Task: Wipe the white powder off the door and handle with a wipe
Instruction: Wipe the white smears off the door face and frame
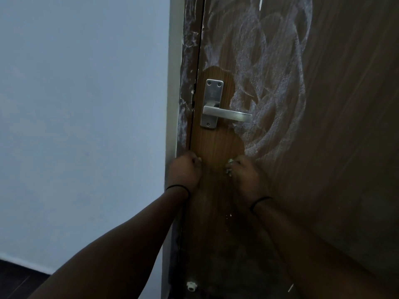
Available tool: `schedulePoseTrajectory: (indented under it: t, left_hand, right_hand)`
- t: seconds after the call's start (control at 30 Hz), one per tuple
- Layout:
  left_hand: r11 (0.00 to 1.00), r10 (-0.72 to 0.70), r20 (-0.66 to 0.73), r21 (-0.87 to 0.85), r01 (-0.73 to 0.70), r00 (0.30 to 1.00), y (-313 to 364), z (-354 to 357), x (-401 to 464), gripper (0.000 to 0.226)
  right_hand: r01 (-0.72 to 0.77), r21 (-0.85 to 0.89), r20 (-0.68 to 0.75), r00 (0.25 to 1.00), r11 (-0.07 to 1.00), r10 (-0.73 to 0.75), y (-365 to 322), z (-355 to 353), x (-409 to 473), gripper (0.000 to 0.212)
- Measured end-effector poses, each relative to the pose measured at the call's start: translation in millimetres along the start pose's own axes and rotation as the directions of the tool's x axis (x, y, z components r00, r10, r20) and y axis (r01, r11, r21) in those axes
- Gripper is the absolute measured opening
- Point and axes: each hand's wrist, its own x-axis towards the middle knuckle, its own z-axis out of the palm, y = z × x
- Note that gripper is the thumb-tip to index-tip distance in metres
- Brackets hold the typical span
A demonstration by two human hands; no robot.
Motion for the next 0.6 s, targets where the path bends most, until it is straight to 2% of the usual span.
schedulePoseTrajectory:
  t: [0.07,0.13,0.23,0.3,0.4,0.5,0.6]
  left_hand:
    - [0.995,0.101,-0.043,-0.001,-0.101,0.994,10.6,1.0,1.9,0.013]
    - [0.980,0.199,-0.094,0.015,-0.198,0.976,24.3,6.1,1.2,0.009]
    - [0.955,0.296,-0.146,0.050,-0.292,0.944,44.9,12.0,-3.9,0.013]
    - [0.929,0.368,-0.137,0.092,-0.358,0.920,51.1,13.3,-9.7,0.026]
    - [0.856,0.478,-0.044,0.247,-0.454,0.877,42.8,14.3,-15.0,0.043]
    - [0.787,0.521,0.041,0.365,-0.498,0.853,32.8,10.8,-12.0,0.060]
    - [0.761,0.499,0.081,0.436,-0.481,0.863,33.4,6.1,-5.9,0.065]
  right_hand:
    - [-0.119,-0.055,-0.053,0.992,0.991,0.116,15.5,-20.0,8.2,0.023]
    - [-0.170,-0.061,-0.114,0.980,0.983,0.163,17.4,-38.4,25.9,0.027]
    - [-0.061,-0.033,-0.184,0.981,0.998,0.054,-5.7,-48.1,52.9,0.021]
    - [0.067,0.013,-0.226,0.972,0.998,-0.062,-21.7,-43.5,56.4,0.018]
    - [0.141,-0.085,-0.094,0.984,0.986,-0.148,-21.0,-33.8,35.2,0.009]
    - [0.031,-0.048,-0.076,0.997,0.998,-0.034,-3.4,-41.7,12.0,0.012]
    - [-0.091,0.022,-0.185,0.978,0.996,0.094,-2.1,-59.4,28.1,0.022]
